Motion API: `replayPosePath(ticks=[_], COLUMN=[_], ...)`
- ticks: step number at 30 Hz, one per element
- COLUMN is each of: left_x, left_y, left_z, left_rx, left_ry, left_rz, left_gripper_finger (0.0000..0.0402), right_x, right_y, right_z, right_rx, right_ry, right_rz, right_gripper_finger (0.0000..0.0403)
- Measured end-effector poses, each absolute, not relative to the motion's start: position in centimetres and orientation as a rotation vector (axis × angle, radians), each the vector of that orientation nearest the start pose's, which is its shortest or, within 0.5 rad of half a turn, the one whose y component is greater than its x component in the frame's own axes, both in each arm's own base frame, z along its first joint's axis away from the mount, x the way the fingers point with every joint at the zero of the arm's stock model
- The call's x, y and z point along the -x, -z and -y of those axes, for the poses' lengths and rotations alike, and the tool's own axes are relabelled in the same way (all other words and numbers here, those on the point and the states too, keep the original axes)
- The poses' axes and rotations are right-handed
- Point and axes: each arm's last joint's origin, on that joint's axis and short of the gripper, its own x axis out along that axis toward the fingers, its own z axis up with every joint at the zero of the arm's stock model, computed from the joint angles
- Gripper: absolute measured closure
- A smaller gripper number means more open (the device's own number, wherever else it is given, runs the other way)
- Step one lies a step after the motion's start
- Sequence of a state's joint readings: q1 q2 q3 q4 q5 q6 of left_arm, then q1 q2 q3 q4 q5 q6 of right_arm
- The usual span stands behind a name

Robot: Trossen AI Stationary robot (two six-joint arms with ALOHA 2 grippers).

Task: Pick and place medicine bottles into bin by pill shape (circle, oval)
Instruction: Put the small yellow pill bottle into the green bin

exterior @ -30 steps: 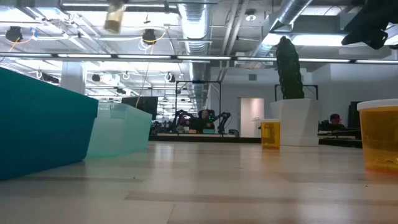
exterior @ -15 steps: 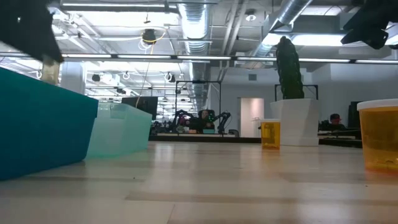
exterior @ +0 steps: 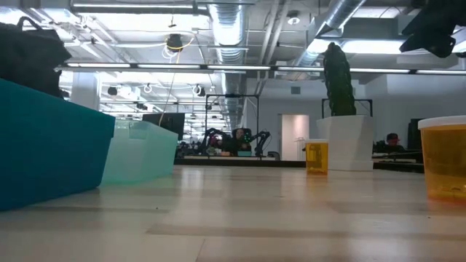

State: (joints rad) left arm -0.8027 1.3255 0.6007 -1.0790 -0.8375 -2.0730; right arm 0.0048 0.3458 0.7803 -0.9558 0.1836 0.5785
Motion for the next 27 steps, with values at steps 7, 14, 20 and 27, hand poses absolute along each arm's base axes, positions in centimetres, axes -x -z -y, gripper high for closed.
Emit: replayPosePath(ticks=[7, 14, 20, 27], left_x=[-12.8, -13.3, -13.3, -13.3], left_y=[-14.3, -13.1, -12.9, -12.9], left_z=[9.9, 10.2, 10.3, 10.3], left_rx=[0.423, 0.393, 0.36, 0.33], left_ry=[-1.044, -1.065, -1.053, -1.039], left_rz=[-0.591, -0.606, -0.637, -0.676], left_gripper_finger=[0.0283, 0.0283, 0.0283, 0.0278], right_x=[-5.2, -5.2, -5.2, -5.2], right_y=[-30.3, -30.3, -30.3, -30.2], right_z=[0.5, 0.5, 0.5, 0.5], right_rx=[-0.523, -0.524, -0.523, -0.523], right_ry=[0.322, 0.322, 0.322, 0.322], right_rz=[-0.452, -0.452, -0.452, -0.453], right_gripper_finger=[0.0228, 0.0228, 0.0228, 0.0228])
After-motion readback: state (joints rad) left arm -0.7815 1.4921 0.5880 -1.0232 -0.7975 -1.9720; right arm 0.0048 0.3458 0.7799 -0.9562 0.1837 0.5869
